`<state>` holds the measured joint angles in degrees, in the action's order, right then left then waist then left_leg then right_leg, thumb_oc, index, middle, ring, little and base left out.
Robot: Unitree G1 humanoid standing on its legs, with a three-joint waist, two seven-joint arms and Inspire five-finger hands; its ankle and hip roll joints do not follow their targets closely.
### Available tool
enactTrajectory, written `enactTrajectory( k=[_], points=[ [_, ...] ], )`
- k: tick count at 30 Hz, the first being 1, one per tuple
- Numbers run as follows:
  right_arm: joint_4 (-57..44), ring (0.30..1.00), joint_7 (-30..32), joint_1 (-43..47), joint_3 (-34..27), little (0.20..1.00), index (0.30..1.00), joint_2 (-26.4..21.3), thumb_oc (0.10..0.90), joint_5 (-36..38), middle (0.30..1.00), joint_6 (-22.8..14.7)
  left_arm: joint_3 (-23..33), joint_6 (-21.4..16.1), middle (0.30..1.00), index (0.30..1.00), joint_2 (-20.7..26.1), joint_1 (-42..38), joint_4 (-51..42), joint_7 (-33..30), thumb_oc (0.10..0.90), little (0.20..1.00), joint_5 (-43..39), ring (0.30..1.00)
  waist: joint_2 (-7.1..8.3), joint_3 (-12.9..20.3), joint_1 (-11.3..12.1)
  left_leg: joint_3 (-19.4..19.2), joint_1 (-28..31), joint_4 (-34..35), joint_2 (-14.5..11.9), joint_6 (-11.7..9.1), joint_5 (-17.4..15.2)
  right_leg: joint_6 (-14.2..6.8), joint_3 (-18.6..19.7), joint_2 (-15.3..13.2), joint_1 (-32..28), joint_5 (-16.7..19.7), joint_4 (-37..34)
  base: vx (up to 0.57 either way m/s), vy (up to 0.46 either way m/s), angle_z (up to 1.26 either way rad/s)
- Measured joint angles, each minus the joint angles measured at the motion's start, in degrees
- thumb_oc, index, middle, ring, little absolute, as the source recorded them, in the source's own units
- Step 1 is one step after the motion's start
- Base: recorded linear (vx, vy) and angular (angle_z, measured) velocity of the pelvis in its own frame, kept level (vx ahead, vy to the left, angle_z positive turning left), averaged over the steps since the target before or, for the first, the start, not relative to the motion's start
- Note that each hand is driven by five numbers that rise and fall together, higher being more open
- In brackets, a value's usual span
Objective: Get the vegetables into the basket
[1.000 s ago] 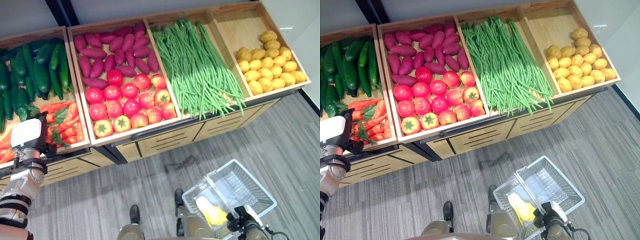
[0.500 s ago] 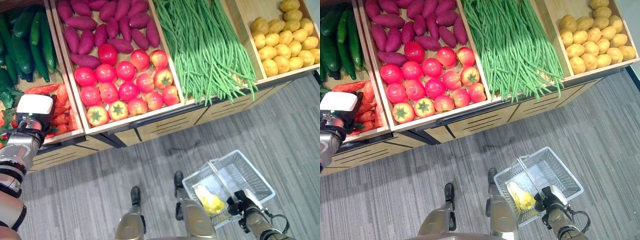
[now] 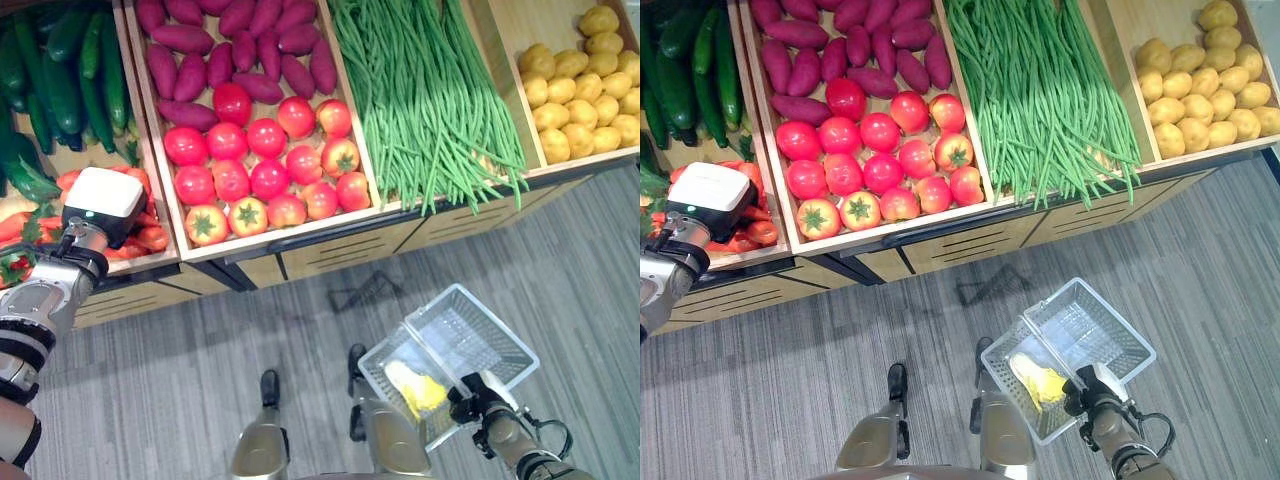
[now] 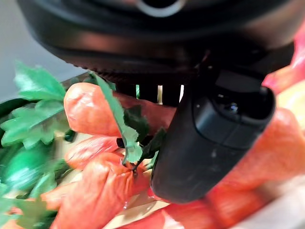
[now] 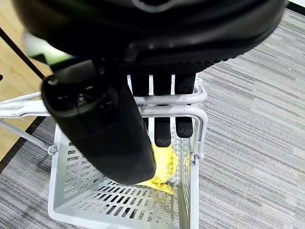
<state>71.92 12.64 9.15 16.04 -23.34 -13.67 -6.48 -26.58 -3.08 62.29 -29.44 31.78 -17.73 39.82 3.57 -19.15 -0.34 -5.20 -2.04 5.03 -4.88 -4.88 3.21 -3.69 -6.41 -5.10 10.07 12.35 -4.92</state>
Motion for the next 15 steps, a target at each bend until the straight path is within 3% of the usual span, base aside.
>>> enactTrajectory(
  k=[1,3,5,9,11,12,15],
  points=[
    [0.08,0.3,-0.05,-0.23,-0.23,0.3,0.3,0.4,0.4,-0.03,0.3,0.25,5.18,-1.37,0.3,0.3,-0.83,5.32,-5.04,-0.35,0.4,0.3,-2.37,0.3,0.04,0.03,0.37,0.16,1.32,0.02,0.05,0.0,-0.04,-0.1,-0.12,-0.1,-1.38,-0.24,0.0,0.03,0.022,0.06],
    [0.52,0.3,-0.06,-0.76,-0.34,0.3,0.3,1.27,0.4,-0.1,0.3,0.47,6.12,-3.01,0.3,0.3,-0.97,7.19,-6.38,-0.96,0.4,0.3,-3.92,0.3,0.42,0.75,1.07,0.29,2.3,0.02,0.06,0.04,-0.11,-0.2,-0.06,-0.11,-2.37,-0.52,-0.01,0.04,0.016,0.05],
    [0.76,0.3,-0.12,-1.78,-0.41,0.3,0.3,2.37,0.4,-0.24,0.3,0.74,7.15,-3.43,0.3,0.3,-1.92,9.42,-6.44,-1.58,0.4,0.3,-5.23,0.3,0.84,3.6,0.95,0.33,2.3,0.03,0.04,0.05,-0.1,-0.26,-0.01,-0.1,-2.39,-0.57,-0.01,0.04,0.01,0.01],
    [0.69,0.3,-0.09,-5.11,-1.07,0.3,0.3,4.34,0.4,-0.45,0.3,0.69,15.36,-4.22,0.3,0.3,-10.41,13.63,-7.0,-4.6,0.4,0.3,-12.12,0.3,1.78,7.59,0.67,-0.07,3.22,0.02,0.14,0.19,-0.2,-0.28,0.33,-0.09,-3.11,-0.65,-0.01,0.04,0.003,-0.04],
    [0.68,0.3,-0.08,-5.62,-1.29,0.3,0.3,4.96,0.4,-0.57,0.3,0.76,17.28,-4.19,0.3,0.3,-12.04,14.18,-7.61,-4.95,0.4,0.3,-13.58,0.3,2.27,8.13,0.41,-0.16,3.3,0.01,0.12,0.19,-0.2,-0.3,0.42,-0.07,-3.12,-0.66,-0.01,0.04,-0.006,-0.04],
    [0.8,0.3,-0.03,-5.93,-2.27,0.3,0.3,5.41,0.4,-0.58,0.3,0.74,22.46,-3.97,0.3,0.3,-16.41,16.07,-10.43,-5.51,0.4,0.3,-16.6,0.3,2.44,8.36,0.24,-0.37,3.53,0.02,0.2,0.22,-0.22,-0.3,0.69,-0.15,-3.21,-0.63,-0.02,0.02,-0.007,-0.09],
    [0.72,0.3,0.03,-6.96,-2.32,0.3,0.3,5.61,0.4,-0.58,0.3,0.91,24.38,-4.04,0.3,0.3,-19.89,16.72,-14.94,-8.76,0.4,0.3,-22.66,0.3,2.62,8.75,-0.47,-0.49,3.68,0.01,0.21,0.24,-0.22,-0.63,1.07,-0.14,-3.16,-0.82,-0.04,0.03,-0.004,-0.06]
  ],
)
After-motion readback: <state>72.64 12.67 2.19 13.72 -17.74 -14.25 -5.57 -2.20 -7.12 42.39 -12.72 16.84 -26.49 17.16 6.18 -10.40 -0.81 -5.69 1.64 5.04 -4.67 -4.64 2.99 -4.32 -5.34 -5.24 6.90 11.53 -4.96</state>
